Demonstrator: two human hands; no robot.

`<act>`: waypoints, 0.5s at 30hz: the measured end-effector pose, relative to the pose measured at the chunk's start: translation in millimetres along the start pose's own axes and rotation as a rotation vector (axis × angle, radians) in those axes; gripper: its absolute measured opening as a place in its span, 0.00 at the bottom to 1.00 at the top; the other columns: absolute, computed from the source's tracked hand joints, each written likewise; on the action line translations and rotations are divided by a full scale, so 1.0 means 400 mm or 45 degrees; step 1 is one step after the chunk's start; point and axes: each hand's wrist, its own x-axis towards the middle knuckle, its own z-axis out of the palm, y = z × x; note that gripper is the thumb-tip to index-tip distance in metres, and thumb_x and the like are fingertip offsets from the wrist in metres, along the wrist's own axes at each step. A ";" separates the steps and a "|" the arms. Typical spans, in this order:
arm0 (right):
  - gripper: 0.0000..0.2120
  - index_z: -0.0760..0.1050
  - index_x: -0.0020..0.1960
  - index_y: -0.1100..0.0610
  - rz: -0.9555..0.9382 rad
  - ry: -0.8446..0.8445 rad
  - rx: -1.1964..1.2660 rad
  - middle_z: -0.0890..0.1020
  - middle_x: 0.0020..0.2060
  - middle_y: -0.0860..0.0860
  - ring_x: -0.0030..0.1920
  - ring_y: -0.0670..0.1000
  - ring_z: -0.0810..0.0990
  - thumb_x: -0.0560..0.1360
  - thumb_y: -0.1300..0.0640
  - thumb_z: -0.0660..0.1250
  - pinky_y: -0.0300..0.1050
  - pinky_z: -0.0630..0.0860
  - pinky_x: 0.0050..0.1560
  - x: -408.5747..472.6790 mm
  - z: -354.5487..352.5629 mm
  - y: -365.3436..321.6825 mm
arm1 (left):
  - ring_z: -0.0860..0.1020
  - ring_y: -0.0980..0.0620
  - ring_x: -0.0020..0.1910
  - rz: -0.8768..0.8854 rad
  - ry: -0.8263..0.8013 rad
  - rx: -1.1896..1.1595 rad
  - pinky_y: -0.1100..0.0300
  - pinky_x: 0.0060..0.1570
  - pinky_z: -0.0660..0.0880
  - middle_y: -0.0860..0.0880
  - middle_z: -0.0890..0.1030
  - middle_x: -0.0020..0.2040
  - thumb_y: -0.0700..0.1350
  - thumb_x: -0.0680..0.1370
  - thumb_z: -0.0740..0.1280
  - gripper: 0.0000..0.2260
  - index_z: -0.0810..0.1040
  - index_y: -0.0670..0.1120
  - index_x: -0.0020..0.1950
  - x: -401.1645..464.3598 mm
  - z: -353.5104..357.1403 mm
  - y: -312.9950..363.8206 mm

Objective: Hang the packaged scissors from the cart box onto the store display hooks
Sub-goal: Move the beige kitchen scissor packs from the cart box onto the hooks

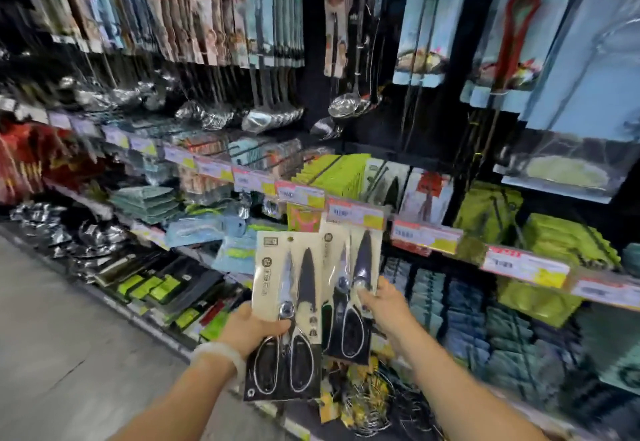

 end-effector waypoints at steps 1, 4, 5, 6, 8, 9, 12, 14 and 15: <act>0.22 0.62 0.71 0.60 0.014 0.033 0.022 0.72 0.64 0.56 0.63 0.55 0.73 0.79 0.58 0.61 0.41 0.68 0.58 0.010 0.010 -0.009 | 0.81 0.41 0.51 -0.003 -0.012 0.024 0.44 0.57 0.76 0.40 0.84 0.50 0.41 0.57 0.81 0.27 0.78 0.41 0.53 0.007 -0.008 0.001; 0.12 0.71 0.60 0.59 0.025 0.147 -0.021 0.78 0.60 0.58 0.59 0.60 0.77 0.77 0.58 0.63 0.57 0.73 0.63 0.056 0.023 -0.005 | 0.81 0.43 0.48 0.010 -0.062 0.131 0.53 0.47 0.78 0.41 0.83 0.47 0.39 0.63 0.79 0.21 0.78 0.38 0.53 0.020 -0.017 0.006; 0.12 0.71 0.59 0.61 0.034 0.163 -0.014 0.78 0.58 0.60 0.58 0.60 0.77 0.77 0.59 0.63 0.57 0.73 0.62 0.067 0.023 -0.001 | 0.81 0.44 0.47 0.009 -0.070 0.136 0.56 0.45 0.77 0.42 0.83 0.47 0.36 0.66 0.77 0.19 0.78 0.38 0.54 0.028 -0.019 0.004; 0.13 0.70 0.61 0.63 0.044 0.171 -0.015 0.78 0.59 0.60 0.57 0.60 0.77 0.78 0.59 0.62 0.54 0.73 0.62 0.059 0.021 -0.009 | 0.81 0.44 0.49 0.001 -0.083 0.124 0.54 0.47 0.78 0.42 0.83 0.48 0.35 0.66 0.77 0.19 0.77 0.38 0.55 0.037 -0.021 -0.002; 0.15 0.68 0.65 0.63 0.039 0.195 0.026 0.76 0.62 0.56 0.55 0.55 0.76 0.79 0.61 0.61 0.49 0.71 0.60 0.051 0.020 -0.017 | 0.81 0.43 0.51 -0.011 -0.135 0.117 0.47 0.56 0.77 0.43 0.84 0.50 0.36 0.65 0.77 0.22 0.77 0.40 0.58 0.050 -0.022 -0.010; 0.17 0.66 0.67 0.62 0.043 0.188 0.061 0.74 0.63 0.53 0.57 0.54 0.75 0.79 0.62 0.60 0.47 0.70 0.60 0.050 0.021 -0.012 | 0.81 0.44 0.52 -0.011 -0.162 0.120 0.46 0.59 0.75 0.43 0.84 0.51 0.37 0.65 0.77 0.23 0.77 0.41 0.59 0.053 -0.022 -0.011; 0.24 0.60 0.73 0.60 0.009 0.205 0.145 0.69 0.69 0.51 0.68 0.54 0.69 0.79 0.60 0.61 0.48 0.66 0.67 0.052 0.029 -0.006 | 0.79 0.45 0.54 0.011 -0.190 0.136 0.47 0.61 0.73 0.45 0.82 0.53 0.39 0.64 0.78 0.24 0.76 0.42 0.59 0.065 -0.022 -0.004; 0.22 0.64 0.71 0.59 -0.005 0.234 0.200 0.71 0.68 0.53 0.68 0.54 0.70 0.78 0.60 0.62 0.49 0.69 0.66 0.066 0.034 0.000 | 0.80 0.45 0.54 0.035 -0.219 0.122 0.46 0.61 0.73 0.44 0.82 0.53 0.44 0.58 0.80 0.30 0.76 0.42 0.58 0.075 -0.019 0.001; 0.19 0.67 0.69 0.59 -0.007 0.241 0.212 0.74 0.65 0.53 0.66 0.53 0.72 0.78 0.60 0.62 0.48 0.70 0.65 0.071 0.036 0.003 | 0.80 0.45 0.54 0.037 -0.230 0.119 0.46 0.60 0.74 0.44 0.83 0.52 0.46 0.55 0.80 0.32 0.76 0.43 0.57 0.076 -0.016 0.006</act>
